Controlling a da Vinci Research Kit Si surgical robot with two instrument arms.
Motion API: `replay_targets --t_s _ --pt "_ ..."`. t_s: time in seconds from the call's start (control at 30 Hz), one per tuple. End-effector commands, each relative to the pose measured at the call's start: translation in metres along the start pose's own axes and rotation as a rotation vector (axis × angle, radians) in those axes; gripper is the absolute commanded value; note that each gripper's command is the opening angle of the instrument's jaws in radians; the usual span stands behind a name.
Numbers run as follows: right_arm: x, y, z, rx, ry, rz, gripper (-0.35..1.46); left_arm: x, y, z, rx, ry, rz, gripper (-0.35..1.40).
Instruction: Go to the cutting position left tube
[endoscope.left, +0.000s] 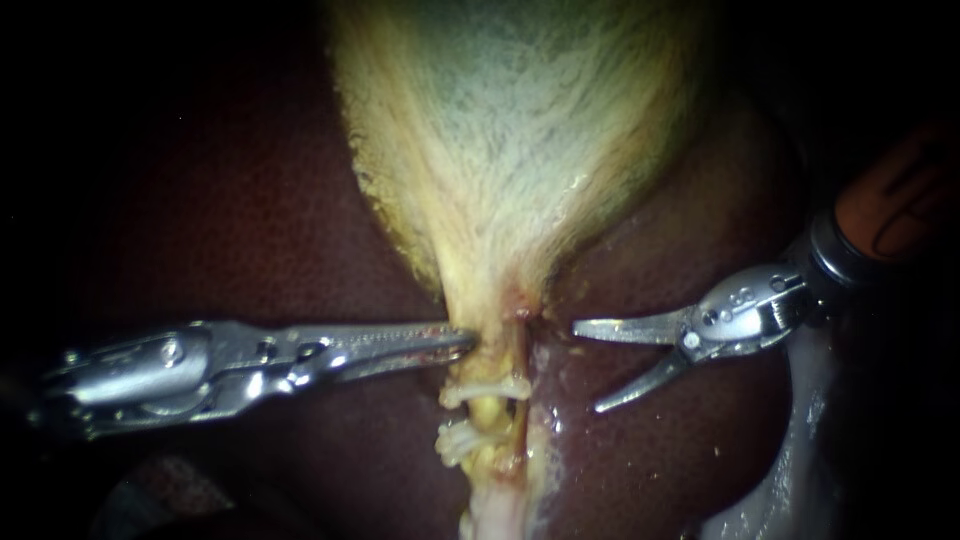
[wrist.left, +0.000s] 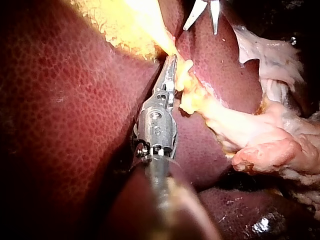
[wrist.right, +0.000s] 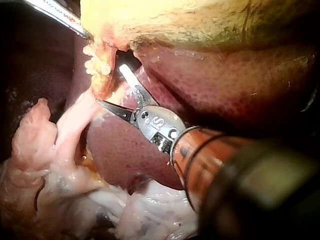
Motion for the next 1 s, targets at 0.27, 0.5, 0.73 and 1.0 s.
replay_targets --t_s 0.27,0.5,0.73,1.0 --pt "-0.0007 -0.0017 0.0029 0.037 0.012 -0.018 1.43 0.0006 -0.0006 -0.0039 0.016 0.001 -0.006 -0.16" --pt "-0.0014 -0.0033 0.0074 0.081 0.023 -0.001 1.43 -0.0006 -0.0005 -0.0092 -0.007 0.002 -0.02 -0.16" --pt "-0.0015 -0.0041 0.0103 0.105 0.028 0.011 1.43 -0.001 -0.0001 -0.0099 -0.012 0.005 -0.023 -0.16" --pt "-0.0014 -0.0042 0.0122 0.122 0.031 0.014 1.43 -0.0011 -0.0001 -0.0099 -0.013 0.005 -0.023 -0.16"
